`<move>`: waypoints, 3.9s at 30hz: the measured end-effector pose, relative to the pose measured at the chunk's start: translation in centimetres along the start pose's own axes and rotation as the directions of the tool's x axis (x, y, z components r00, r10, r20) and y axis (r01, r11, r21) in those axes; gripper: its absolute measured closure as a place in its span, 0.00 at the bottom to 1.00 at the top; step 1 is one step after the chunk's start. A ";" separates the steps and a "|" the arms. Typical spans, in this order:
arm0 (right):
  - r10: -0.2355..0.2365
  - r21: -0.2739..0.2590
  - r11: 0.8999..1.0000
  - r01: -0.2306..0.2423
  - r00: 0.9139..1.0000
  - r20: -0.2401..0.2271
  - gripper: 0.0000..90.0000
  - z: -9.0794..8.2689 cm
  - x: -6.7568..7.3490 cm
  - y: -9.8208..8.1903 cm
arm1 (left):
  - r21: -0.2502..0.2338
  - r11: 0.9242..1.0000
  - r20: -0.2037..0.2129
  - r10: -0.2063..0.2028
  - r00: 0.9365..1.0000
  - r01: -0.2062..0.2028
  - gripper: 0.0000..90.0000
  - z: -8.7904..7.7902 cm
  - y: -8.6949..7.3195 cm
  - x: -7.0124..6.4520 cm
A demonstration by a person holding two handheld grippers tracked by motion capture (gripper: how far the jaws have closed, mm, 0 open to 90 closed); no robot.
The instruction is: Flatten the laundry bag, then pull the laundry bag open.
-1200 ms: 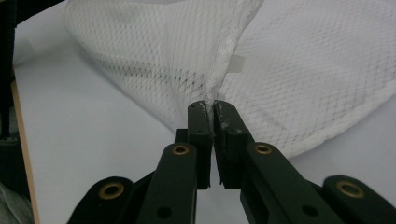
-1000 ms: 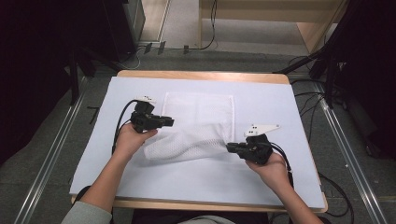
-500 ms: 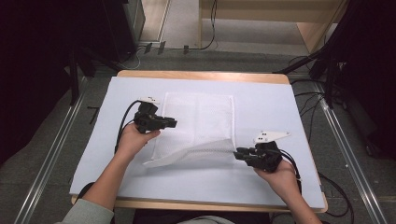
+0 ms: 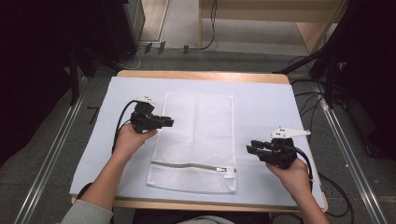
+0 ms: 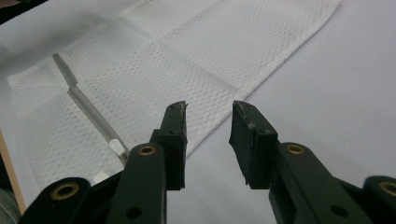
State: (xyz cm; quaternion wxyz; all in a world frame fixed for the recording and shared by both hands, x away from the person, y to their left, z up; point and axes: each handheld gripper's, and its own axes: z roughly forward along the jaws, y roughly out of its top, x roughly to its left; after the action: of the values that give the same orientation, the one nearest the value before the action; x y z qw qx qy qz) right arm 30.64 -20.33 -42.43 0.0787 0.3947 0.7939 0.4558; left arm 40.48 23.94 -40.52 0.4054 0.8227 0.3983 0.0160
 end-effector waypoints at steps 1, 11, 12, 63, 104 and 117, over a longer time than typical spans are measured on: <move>-0.002 0.004 1.000 0.002 1.000 0.003 0.76 0.1 0.0 0.0 | -0.003 1.000 0.000 -0.002 1.000 0.002 0.81 -0.1 -0.1 0.1; 0.011 0.025 1.000 -0.012 0.999 0.048 0.73 2.3 -0.4 0.7 | 0.026 0.999 -0.056 -0.037 0.998 0.039 0.69 -0.9 -2.1 1.1; 0.007 0.031 0.999 -0.009 0.999 0.049 0.73 2.6 -0.3 0.8 | 0.033 0.999 -0.062 -0.039 0.997 0.041 0.68 -1.0 -2.4 1.2; -0.062 0.153 0.988 0.037 0.985 0.160 1.00 11.1 -1.4 2.7 | 0.119 0.987 -0.151 -0.091 0.984 0.109 0.99 1.8 -3.9 1.7; 0.067 0.077 0.994 -0.072 0.995 0.068 0.81 8.8 -3.0 5.5 | 0.040 0.998 -0.115 -0.042 0.993 0.047 0.66 1.1 -0.9 1.5; 0.041 0.070 0.997 -0.043 0.999 0.033 0.80 6.0 -1.0 3.4 | 0.026 1.000 -0.061 -0.007 0.998 0.009 0.64 0.7 -0.7 -0.3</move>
State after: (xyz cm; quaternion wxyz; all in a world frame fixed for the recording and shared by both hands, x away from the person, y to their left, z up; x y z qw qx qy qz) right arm 36.14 -16.12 -43.43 0.0673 0.4210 0.7997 0.4227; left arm 40.03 23.51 -41.40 0.3823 0.8255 0.4139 0.0342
